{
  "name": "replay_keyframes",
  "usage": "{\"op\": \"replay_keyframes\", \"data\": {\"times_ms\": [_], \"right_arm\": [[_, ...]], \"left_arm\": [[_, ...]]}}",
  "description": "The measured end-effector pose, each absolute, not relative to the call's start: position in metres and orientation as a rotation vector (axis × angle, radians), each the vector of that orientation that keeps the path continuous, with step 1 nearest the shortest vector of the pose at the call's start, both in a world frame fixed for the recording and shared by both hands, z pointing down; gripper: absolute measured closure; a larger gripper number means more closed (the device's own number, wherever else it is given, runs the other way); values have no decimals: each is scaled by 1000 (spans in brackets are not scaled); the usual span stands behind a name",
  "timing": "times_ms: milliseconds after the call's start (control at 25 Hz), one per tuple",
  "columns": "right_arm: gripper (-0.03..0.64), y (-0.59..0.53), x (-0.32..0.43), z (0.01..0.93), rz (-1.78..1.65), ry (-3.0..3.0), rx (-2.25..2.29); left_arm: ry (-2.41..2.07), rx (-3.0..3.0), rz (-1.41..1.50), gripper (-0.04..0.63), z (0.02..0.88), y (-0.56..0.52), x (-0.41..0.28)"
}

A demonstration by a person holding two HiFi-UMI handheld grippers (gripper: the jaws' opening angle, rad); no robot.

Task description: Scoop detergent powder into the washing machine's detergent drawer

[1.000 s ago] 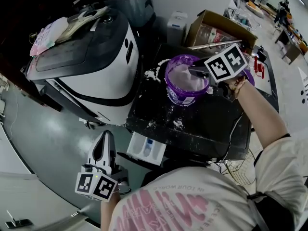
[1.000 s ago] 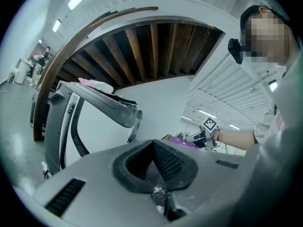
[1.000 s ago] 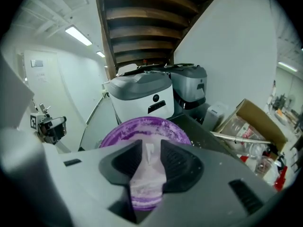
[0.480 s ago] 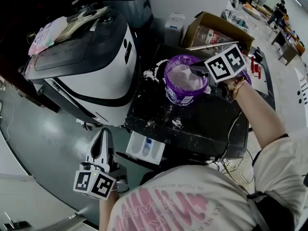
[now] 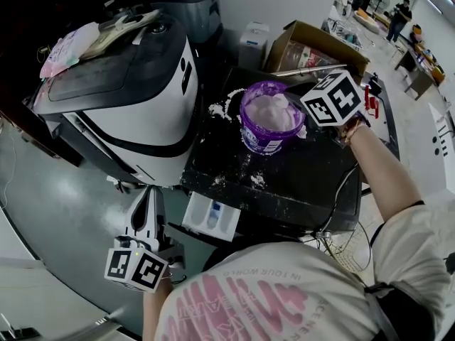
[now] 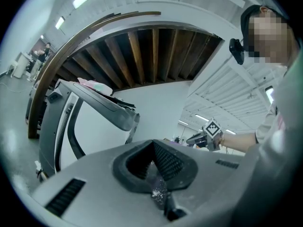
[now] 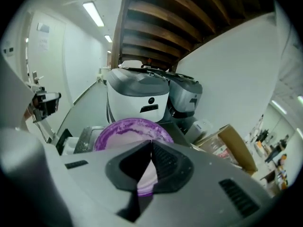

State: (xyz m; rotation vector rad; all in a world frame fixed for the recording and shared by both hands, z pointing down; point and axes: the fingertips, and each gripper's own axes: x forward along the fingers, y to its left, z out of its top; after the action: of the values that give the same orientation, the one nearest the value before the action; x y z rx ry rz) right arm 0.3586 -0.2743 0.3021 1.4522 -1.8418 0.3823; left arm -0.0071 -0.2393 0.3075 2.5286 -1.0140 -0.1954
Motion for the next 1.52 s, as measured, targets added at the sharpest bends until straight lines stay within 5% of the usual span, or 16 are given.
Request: {"op": "replay_keyframes", "data": {"times_ms": [1520], "right_arm": [[615, -228, 311, 331, 446, -1779, 1414]], "left_arm": [[-908, 2550, -225, 595, 309, -226, -21]]}}
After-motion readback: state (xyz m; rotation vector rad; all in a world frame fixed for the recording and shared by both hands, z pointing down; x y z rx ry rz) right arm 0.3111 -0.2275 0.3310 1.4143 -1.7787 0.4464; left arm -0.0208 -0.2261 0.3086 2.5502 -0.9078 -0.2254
